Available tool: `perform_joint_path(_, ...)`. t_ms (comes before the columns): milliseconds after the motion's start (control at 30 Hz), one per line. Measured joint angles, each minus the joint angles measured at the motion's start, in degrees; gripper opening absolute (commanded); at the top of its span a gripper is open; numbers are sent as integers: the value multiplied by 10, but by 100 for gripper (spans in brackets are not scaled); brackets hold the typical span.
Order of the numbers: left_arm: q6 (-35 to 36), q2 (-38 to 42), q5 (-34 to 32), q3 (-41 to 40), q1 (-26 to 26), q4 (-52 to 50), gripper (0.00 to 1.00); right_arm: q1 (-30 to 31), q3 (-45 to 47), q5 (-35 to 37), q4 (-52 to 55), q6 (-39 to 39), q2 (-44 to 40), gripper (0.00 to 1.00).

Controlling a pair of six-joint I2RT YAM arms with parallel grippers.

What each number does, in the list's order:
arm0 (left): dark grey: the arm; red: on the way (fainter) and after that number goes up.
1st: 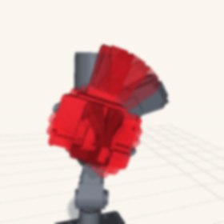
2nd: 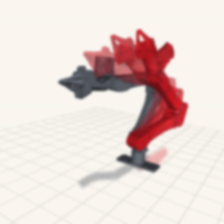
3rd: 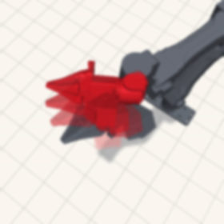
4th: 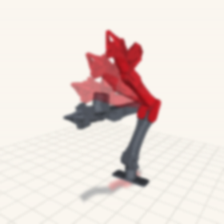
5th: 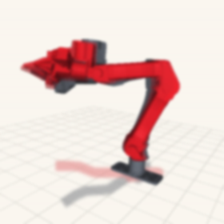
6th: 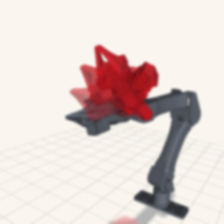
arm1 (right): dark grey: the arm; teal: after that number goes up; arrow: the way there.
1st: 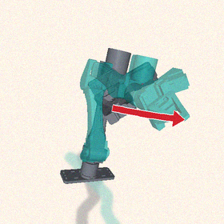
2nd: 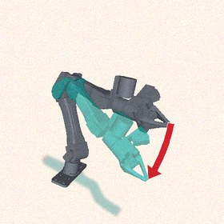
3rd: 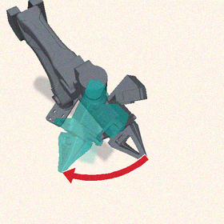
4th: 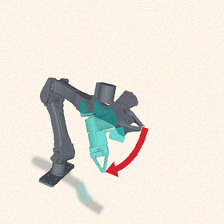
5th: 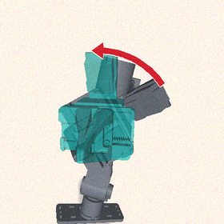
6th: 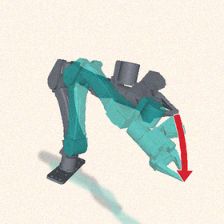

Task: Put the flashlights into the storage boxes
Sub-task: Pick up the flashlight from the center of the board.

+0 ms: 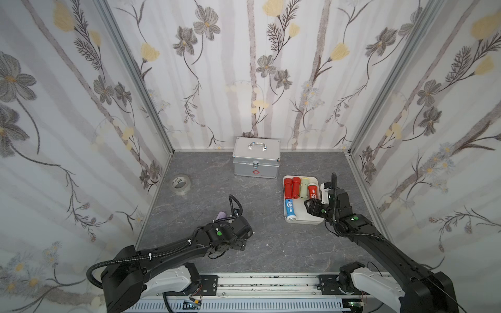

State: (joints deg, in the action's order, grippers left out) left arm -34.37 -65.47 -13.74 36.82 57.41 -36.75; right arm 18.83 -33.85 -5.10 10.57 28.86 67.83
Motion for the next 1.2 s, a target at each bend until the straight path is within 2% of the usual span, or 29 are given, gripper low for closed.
perform_joint_path(233, 17, -4, -5, -2, 4, 23, 86, -12, 0, -17, 0, -7, -1, 61)
perform_joint_path(600, 36, -81, -13, -1, 5, 51, 84, -30, 0, -42, 1, -14, -28, 61)
perform_joint_path(933, 42, -110, -11, -10, 5, 65, 83, -45, 0, -53, 5, -15, -55, 61)
perform_joint_path(1200, 37, -108, -10, -14, 5, 65, 74, -54, 0, -55, 13, -16, -70, 61)
